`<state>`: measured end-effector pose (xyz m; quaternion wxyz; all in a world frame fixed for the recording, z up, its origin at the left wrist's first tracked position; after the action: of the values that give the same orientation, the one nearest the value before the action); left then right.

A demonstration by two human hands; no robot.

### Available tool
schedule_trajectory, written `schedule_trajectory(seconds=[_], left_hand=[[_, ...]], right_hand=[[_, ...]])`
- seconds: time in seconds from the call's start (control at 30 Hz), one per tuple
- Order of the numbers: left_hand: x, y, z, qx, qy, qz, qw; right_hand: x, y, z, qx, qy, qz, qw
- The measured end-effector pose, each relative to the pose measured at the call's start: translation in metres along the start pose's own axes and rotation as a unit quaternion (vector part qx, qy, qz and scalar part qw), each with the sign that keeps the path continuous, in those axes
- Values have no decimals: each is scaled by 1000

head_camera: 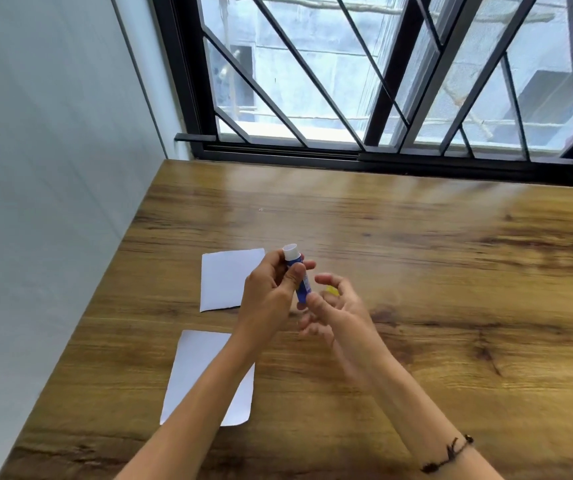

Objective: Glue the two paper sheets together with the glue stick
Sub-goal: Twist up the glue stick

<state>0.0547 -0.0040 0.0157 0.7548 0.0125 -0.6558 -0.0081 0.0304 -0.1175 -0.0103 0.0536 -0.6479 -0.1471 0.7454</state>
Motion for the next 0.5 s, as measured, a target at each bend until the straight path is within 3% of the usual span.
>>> schedule_trajectory(seconds=[0.07,0.33,0.5], left_hand=[[3,-1,1,-8,-1,-9,1000],[8,-6,6,8,7,-36,999],[9,-4,6,26,-7,-75,997]], right_hand=[[8,-2,3,12,-12,-85,996],[20,-10,-1,77,21,-213,974],[30,-21,1,118,-57,-210,969]])
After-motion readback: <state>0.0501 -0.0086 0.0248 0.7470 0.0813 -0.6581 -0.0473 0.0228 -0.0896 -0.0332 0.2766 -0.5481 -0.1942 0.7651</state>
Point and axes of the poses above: each hand's wrist, its own z-axis away from the middle knuckle, its own y-axis out of the back of the hand, x = y × z, the point moved 5 cm from there along -z, towards the middle knuckle, and after that the axes turned 10 degrees about y, right-handed, at the moved point
